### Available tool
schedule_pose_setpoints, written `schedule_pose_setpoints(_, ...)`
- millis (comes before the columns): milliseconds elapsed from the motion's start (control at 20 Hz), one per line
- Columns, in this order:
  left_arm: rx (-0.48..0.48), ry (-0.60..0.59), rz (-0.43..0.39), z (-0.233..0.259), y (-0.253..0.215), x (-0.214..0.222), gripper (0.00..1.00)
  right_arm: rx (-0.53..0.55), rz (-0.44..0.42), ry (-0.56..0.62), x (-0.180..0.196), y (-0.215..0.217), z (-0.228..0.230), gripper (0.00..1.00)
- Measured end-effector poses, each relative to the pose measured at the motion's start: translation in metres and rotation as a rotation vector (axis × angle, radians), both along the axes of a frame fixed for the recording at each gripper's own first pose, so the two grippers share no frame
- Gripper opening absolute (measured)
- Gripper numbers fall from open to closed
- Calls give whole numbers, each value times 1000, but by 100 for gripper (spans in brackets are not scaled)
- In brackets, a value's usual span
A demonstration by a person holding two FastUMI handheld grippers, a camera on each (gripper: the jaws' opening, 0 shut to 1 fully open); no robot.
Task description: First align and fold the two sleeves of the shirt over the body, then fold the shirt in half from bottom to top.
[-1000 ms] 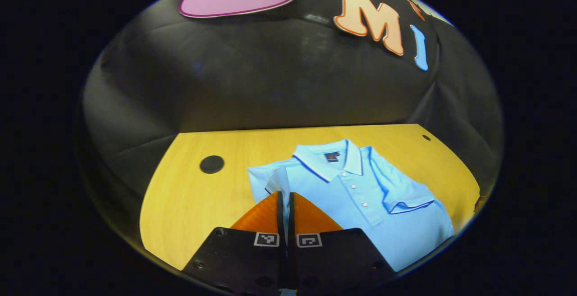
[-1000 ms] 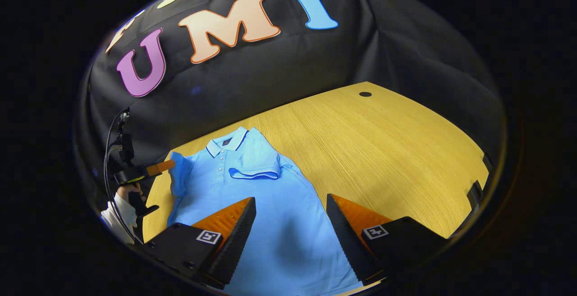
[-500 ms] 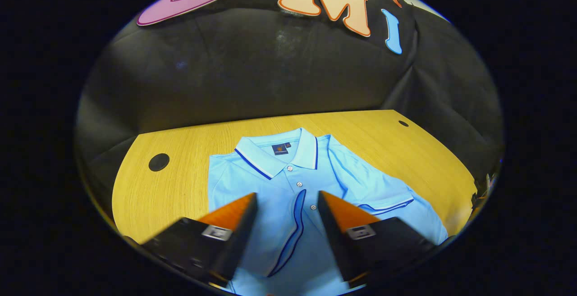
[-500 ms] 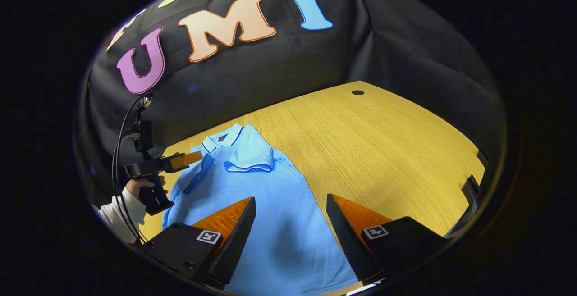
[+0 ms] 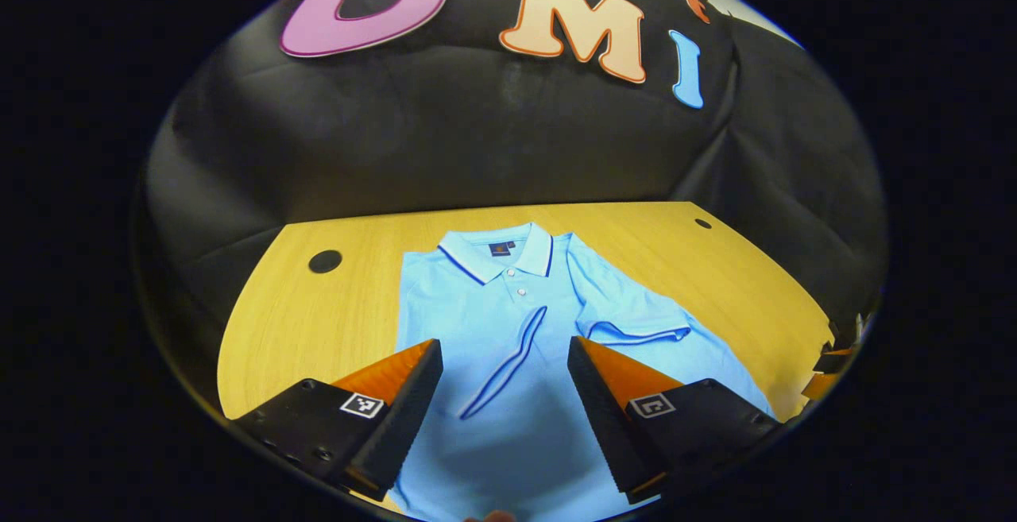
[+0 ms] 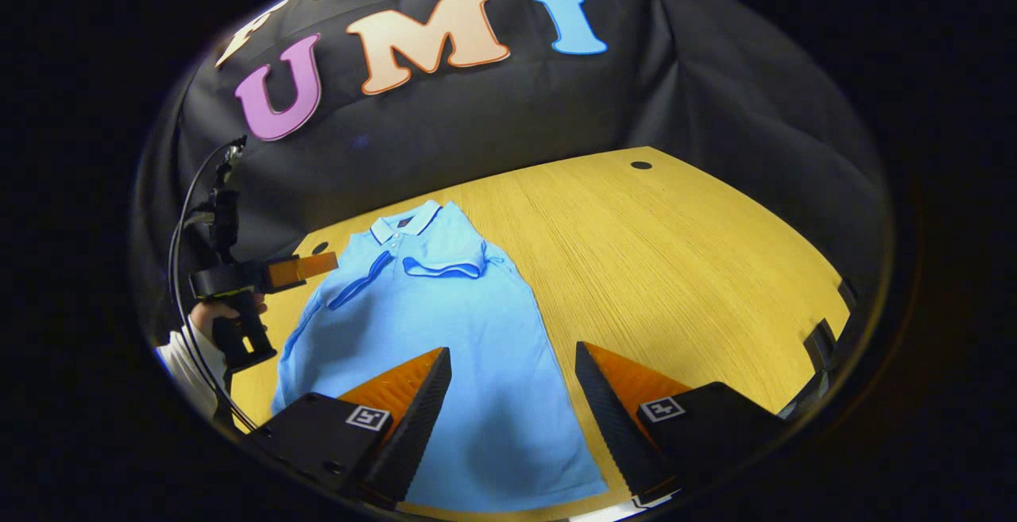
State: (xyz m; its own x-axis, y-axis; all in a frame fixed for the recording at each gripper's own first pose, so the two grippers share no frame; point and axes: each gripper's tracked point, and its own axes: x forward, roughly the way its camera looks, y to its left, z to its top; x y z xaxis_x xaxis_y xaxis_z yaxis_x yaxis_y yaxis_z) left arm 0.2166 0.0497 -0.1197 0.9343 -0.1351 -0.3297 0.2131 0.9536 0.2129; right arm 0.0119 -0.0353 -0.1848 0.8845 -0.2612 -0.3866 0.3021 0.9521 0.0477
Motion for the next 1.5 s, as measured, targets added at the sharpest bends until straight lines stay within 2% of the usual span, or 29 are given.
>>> schedule_pose_setpoints(350, 6, 14, 192, -50, 51, -142, 96, -57, 181, 70, -50, 19, -39, 98)
schedule_pose_setpoints(700, -14, 54, 315, -101, 92, -245, 96, -84, 203, 117, -89, 14, -80, 98)
schedule_pose_setpoints(850, 6, 60, 338, -116, 99, -269, 96, -115, 200, 130, -96, 6, -94, 98)
schedule_pose_setpoints(1100, 18, 73, 369, -138, 102, -282, 96, -115, 211, 142, -99, 5, -109, 98)
schedule_pose_setpoints(1150, 17, 70, 377, -139, 102, -283, 96, -122, 214, 142, -100, 5, -110, 93)
schedule_pose_setpoints(1200, 13, 57, 379, -139, 101, -283, 96, -132, 218, 136, -99, 5, -111, 98)
schedule_pose_setpoints(1250, 11, 56, 383, -139, 100, -282, 97, -140, 221, 139, -101, 5, -113, 98)
schedule_pose_setpoints(1300, 3, 53, 383, -141, 100, -283, 97, -151, 224, 135, -101, 6, -113, 93)
schedule_pose_setpoints(1350, -11, 48, 384, -140, 98, -283, 98, -154, 222, 137, -101, 7, -113, 99)
schedule_pose_setpoints(1400, -11, 41, 385, -141, 97, -282, 97, -149, 219, 135, -102, 8, -113, 99)
schedule_pose_setpoints(1450, -6, 36, 378, -141, 95, -282, 96, -149, 216, 132, -102, 9, -113, 98)
schedule_pose_setpoints(1500, -10, 34, 372, -143, 92, -281, 96, -150, 216, 122, -103, 10, -113, 90)
